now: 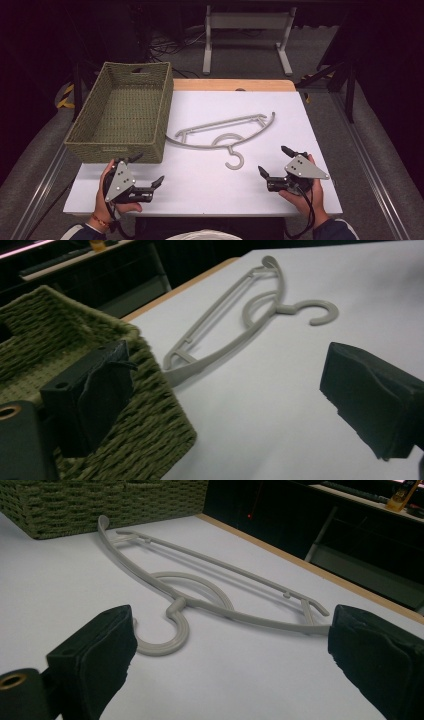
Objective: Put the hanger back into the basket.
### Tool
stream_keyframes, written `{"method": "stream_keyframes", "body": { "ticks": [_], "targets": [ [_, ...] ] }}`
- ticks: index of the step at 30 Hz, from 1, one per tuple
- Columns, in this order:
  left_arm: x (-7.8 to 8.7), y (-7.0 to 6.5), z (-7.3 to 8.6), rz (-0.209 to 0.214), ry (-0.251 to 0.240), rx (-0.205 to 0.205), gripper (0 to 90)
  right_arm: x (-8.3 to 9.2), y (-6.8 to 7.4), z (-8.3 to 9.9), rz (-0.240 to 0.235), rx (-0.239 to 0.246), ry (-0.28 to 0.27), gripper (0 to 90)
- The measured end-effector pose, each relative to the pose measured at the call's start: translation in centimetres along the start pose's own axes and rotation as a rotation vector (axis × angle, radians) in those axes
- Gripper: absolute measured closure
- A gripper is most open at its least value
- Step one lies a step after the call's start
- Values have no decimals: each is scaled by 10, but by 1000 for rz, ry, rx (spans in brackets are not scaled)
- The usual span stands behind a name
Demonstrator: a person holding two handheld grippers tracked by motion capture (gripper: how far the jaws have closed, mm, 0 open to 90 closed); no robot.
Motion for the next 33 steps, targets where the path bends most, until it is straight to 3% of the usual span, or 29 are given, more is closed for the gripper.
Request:
{"method": "stream_keyframes", "body": {
  "ticks": [3,5,6,10,12,15,17,19,24,25,28,29,33],
  "targets": [
    [-10,-8,-7,64,4,-13,115,-1,-2,3,0,-1,19,57],
    [-16,-11,-9,77,17,-17,118,-1,-2,3,1,-6,23,57],
    [-29,-14,-13,125,47,1,112,-1,-4,2,0,-19,26,57],
    [-52,-23,-25,182,68,-29,128,-3,-5,3,7,-19,36,56],
    [-71,-28,-38,228,86,-70,148,-4,-5,3,5,-14,45,56],
    [-97,-29,-51,248,111,-83,165,-4,-4,4,0,-9,54,57],
    [-111,-26,-54,239,119,-79,210,-5,-4,5,-2,-4,60,57],
    [-126,-22,-56,263,130,-42,211,-5,-5,6,-1,0,68,57],
    [-158,-16,-57,250,182,-27,214,-6,-8,7,-2,-7,84,57],
    [-158,-16,-57,250,182,-27,217,-6,-8,8,-2,-11,85,57],
    [-180,-10,-55,239,233,-15,229,-6,-8,8,-6,-16,87,57],
    [-180,-10,-55,239,233,-15,229,-6,-8,8,-6,-16,87,57],
    [-196,-4,-49,246,315,-2,216,-7,-8,8,-14,-16,95,58]
  ]
}}
Point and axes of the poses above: each handheld gripper's, and its own axes: x roughly backward along the jaws, z roughly out of its underside, y roughly to its left, the point moved 2 cm from there along -x, roughly forward along the jaws, and after that the axes turned 13 degrees about -x, right-handed, at the moved point
